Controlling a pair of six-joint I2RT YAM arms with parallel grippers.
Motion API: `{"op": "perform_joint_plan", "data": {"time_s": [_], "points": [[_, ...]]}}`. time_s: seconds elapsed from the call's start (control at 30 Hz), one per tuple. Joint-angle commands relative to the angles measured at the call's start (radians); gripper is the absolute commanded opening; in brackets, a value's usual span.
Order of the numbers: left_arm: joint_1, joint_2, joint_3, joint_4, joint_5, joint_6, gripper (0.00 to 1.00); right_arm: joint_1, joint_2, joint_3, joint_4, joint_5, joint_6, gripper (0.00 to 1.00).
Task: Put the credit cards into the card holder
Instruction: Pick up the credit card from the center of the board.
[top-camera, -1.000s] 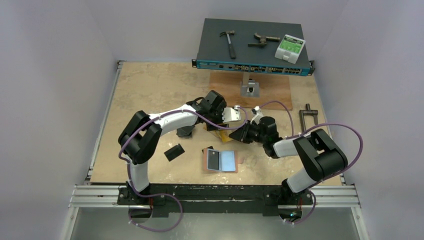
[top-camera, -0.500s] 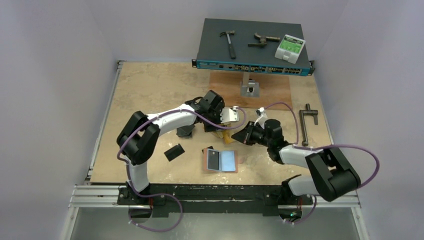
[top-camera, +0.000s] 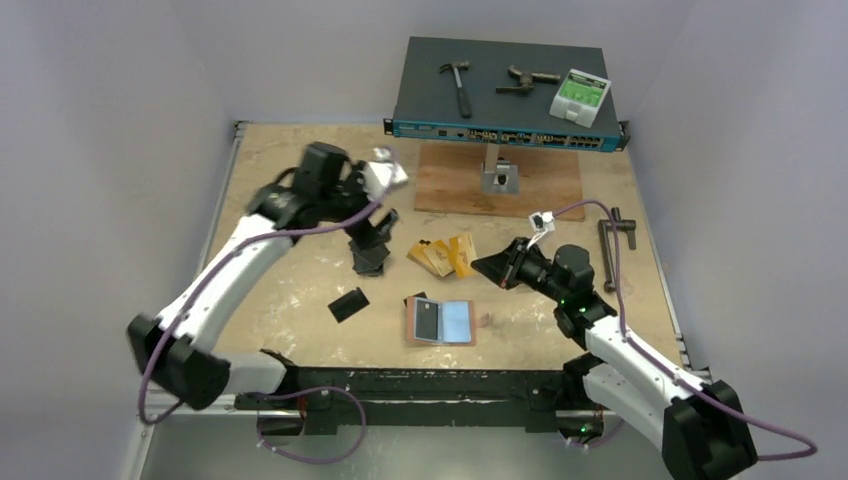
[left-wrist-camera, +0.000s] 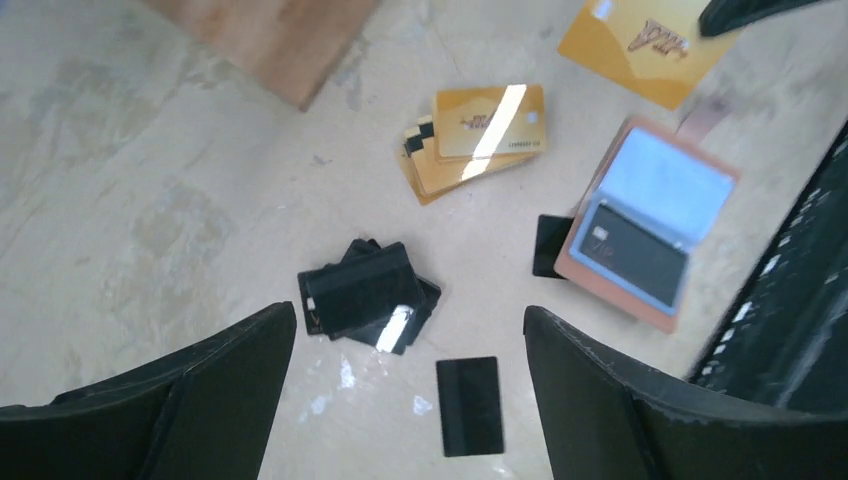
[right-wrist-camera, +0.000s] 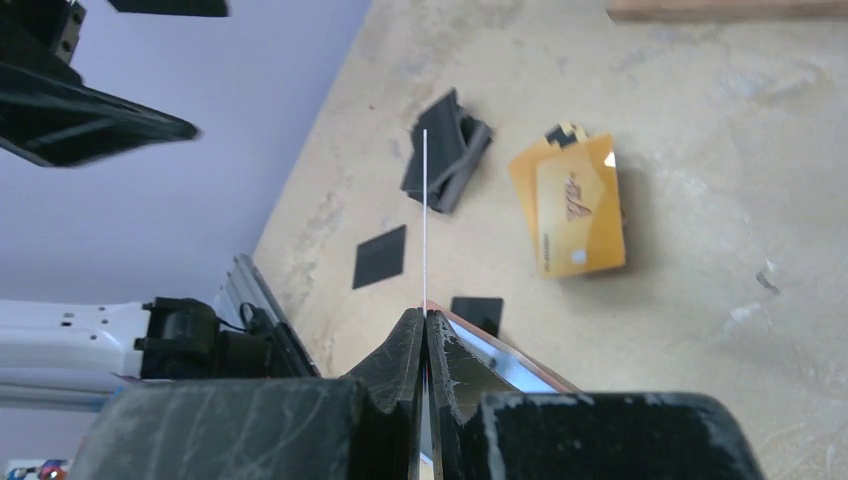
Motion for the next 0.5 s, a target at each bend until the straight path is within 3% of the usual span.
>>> {"op": "perform_joint_plan", "data": {"time_s": [0.0, 0.13, 0.23, 0.33, 0.47], "points": [[0.183, -0.256, 0.045, -0.129, 0.326, -0.306, 0.86, 0.001, -0.083, 0.082, 0.021, -0.053, 0.013, 0.00], [0.219, -0.320, 0.043, -0.172, 0.447, -0.534, 0.94, 0.016, -0.096, 0.143, 0.126, -0.086, 0.064, 0.00], [0.223, -0.328, -0.075, 0.004, 0.567, -0.754, 0.98, 0.074, -0.065, 0.201, 0.184, -0.074, 0.090, 0.00], [0.232, -0.341, -0.188, 0.248, 0.628, -0.944, 0.96, 0.153, -0.017, 0.257, 0.241, -0.033, 0.096, 0.00], [0.240, -0.292, -0.183, 0.385, 0.681, -1.060, 0.87, 0.195, 0.053, 0.339, 0.314, -0.030, 0.118, 0.00]]}}
